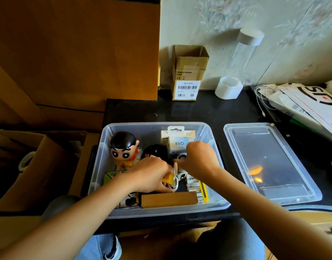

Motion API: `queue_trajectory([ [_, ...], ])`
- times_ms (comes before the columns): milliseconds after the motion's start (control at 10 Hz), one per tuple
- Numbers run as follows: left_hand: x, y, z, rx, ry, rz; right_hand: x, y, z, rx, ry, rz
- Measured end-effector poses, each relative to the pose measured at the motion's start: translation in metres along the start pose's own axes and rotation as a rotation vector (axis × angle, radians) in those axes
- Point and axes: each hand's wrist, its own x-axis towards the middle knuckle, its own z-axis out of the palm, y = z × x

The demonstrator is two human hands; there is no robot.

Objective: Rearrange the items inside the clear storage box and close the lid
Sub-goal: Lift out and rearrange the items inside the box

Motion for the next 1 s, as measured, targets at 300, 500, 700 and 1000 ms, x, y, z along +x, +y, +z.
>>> queue_trajectory([
  [300, 0.003, -0.002, 0.005, 0.018, -0.020, -0.018, -0.002, 0.002, 0.017, 0.154, -0.045, 0.138],
  [500, 0.003, -0.002, 0.005, 0.009, -0.010, -0.011, -0.001, 0.001, 0.016, 0.241, -0.337, 0.200],
  [700, 0.006, -0.002, 0.006, -0.088, -0.034, -0.007, 0.005, -0.010, 0.009, 0.078, -0.381, 0.139],
  [1000, 0.007, -0.003, 0.010, -0.001, 0.020, 0.007, 0.015, -0.018, 0.017, 0.138, -0.420, 0.082],
])
